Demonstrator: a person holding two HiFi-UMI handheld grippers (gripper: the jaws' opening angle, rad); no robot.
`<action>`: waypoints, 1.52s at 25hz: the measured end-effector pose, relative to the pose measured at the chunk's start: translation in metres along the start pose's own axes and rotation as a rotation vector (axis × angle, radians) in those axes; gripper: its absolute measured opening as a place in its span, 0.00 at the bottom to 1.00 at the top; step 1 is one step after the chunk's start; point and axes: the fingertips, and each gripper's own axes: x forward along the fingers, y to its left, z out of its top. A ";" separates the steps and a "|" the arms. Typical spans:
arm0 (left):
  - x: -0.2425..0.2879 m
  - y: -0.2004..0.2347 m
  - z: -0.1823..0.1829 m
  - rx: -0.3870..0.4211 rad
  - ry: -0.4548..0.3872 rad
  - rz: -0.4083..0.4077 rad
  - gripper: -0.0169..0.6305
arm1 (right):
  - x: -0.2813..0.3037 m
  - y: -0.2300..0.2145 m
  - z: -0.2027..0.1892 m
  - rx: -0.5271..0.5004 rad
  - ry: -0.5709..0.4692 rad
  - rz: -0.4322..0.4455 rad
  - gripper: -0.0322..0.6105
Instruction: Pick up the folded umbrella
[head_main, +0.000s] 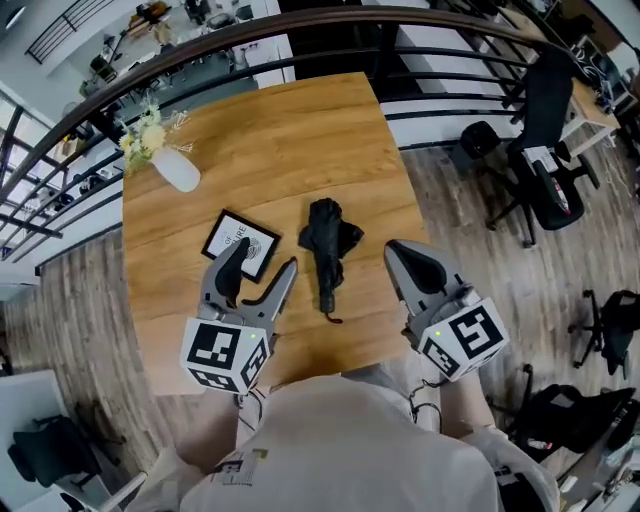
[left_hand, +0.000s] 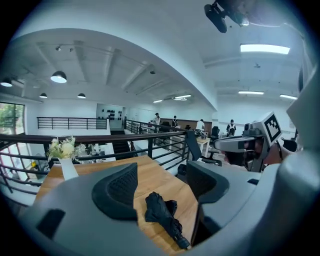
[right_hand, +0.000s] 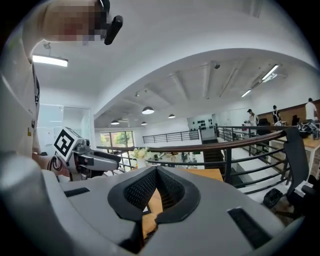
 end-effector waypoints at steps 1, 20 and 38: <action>0.007 -0.001 0.002 -0.006 0.001 0.017 0.51 | 0.003 -0.007 0.000 -0.004 0.003 0.019 0.09; 0.173 -0.010 -0.171 -0.138 0.382 0.073 0.51 | 0.026 -0.086 -0.041 0.058 0.058 0.081 0.09; 0.219 -0.015 -0.310 -0.274 0.694 0.060 0.53 | 0.030 -0.076 -0.141 0.185 0.222 0.059 0.09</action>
